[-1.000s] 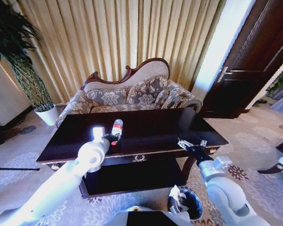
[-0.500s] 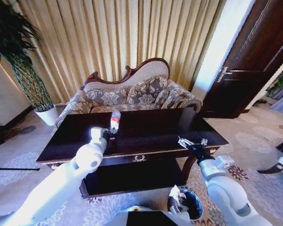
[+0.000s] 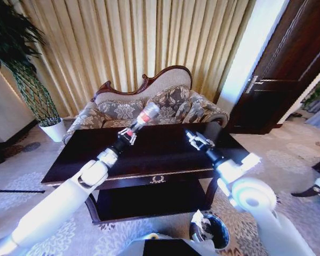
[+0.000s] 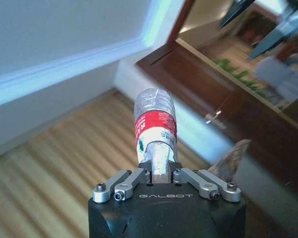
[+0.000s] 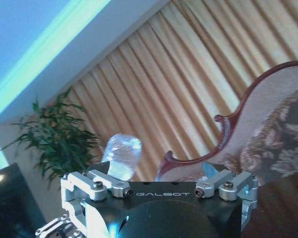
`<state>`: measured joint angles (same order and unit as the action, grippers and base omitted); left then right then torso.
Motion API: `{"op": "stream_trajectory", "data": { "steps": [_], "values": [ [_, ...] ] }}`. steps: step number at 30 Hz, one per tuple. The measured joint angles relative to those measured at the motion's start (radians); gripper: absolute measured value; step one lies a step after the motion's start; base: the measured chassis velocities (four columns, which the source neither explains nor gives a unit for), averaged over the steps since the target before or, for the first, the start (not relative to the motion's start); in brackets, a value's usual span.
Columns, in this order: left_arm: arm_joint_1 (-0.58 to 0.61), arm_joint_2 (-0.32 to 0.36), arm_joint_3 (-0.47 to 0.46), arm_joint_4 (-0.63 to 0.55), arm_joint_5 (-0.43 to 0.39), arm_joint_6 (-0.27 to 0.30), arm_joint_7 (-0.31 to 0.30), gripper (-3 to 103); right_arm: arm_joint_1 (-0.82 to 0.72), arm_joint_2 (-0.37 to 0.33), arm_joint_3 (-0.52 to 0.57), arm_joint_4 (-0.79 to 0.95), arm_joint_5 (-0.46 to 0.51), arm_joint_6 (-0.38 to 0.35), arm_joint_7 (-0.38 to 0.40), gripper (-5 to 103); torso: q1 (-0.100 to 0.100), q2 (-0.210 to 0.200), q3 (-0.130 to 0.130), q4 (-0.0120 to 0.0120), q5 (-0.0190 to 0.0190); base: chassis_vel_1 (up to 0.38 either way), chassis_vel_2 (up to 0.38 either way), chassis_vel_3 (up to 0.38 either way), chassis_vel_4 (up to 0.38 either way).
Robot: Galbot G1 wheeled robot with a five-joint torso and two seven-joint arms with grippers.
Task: Move to the front of the table and place the trash on the table into the trash bin.
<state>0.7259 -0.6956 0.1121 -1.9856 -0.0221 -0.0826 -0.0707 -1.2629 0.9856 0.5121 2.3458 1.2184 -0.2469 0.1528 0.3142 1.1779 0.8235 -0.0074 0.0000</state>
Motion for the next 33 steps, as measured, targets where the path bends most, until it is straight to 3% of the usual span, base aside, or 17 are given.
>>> {"op": "stream_trajectory", "data": {
  "steps": [8,24,33],
  "values": [
    [-0.19,0.027,0.189,0.013,-0.038,0.023,-0.003,15,0.063,0.046,-0.091,-0.114,-0.109,0.01,-0.059,100,0.0,0.0,0.0,-0.0002,0.0001,0.0,0.0,0.0,0.0],
    [-0.241,0.022,0.329,0.004,-0.061,0.051,-0.012,15,0.111,0.031,-0.101,-0.174,-0.156,0.019,-0.077,100,0.0,0.0,0.0,-0.0001,-0.0001,0.0,0.0,0.0,0.0],
    [-0.343,0.006,0.458,0.008,-0.062,0.051,-0.012,15,0.131,0.033,-0.111,-0.188,-0.201,0.021,-0.088,100,0.0,0.0,0.0,-0.0001,0.0,0.0,0.0,0.0,0.0]
  ]
}}
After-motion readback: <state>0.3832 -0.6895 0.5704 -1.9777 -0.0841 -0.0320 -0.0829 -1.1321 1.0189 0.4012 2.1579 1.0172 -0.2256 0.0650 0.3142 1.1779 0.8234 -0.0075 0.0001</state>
